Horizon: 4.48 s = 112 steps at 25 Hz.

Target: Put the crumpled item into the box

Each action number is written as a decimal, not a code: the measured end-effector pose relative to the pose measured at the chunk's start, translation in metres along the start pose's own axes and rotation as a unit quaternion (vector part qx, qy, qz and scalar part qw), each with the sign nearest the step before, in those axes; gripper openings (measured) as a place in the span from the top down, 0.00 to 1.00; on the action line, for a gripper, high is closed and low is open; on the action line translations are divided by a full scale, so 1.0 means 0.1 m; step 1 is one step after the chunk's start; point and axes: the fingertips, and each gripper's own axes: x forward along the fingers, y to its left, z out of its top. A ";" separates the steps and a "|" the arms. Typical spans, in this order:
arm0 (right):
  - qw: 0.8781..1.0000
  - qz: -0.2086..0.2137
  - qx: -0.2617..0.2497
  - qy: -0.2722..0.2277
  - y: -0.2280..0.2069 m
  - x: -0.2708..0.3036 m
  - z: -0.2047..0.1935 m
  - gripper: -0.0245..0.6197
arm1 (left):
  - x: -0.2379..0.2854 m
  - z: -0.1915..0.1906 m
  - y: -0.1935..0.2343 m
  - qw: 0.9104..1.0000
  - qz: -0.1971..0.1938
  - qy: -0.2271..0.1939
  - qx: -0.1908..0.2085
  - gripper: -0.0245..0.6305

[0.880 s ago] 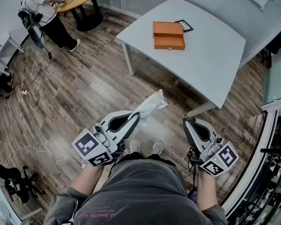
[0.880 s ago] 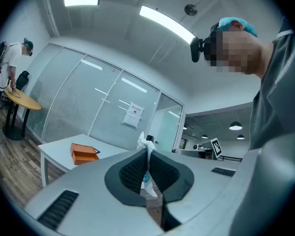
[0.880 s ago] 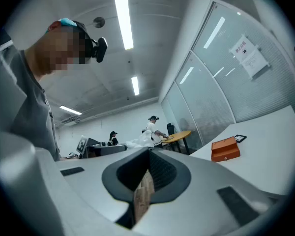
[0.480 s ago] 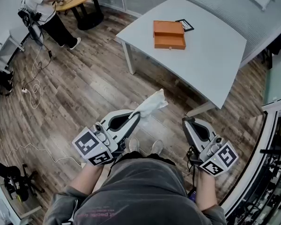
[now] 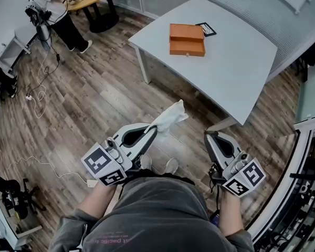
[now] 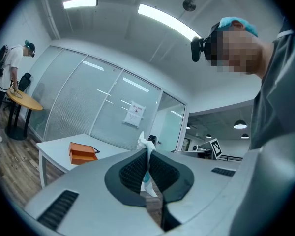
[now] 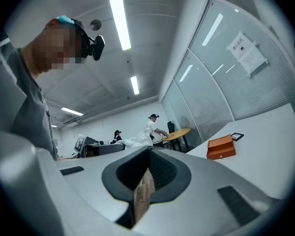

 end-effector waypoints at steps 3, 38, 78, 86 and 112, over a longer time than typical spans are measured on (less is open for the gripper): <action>1.000 0.001 0.001 -0.001 -0.09 -0.09 0.01 0.96 | 0.07 -0.05 -0.07 1.000 0.006 -0.001 0.002 0.94; 1.000 0.000 0.026 0.007 -0.75 0.30 0.03 0.96 | 0.51 -0.10 0.49 1.000 0.016 0.008 -0.010 0.94; 0.998 -0.050 0.034 0.032 -1.61 2.59 0.28 0.96 | 1.00 0.54 2.87 0.998 -0.030 0.024 -0.056 0.94; 0.997 -0.064 0.036 0.027 -1.79 2.83 0.31 0.96 | 1.10 0.60 3.19 0.997 -0.040 0.027 -0.055 0.94; 0.996 -0.070 0.046 0.020 -2.43 3.22 0.45 0.96 | 1.61 0.65 3.73 0.997 -0.040 0.040 -0.052 0.94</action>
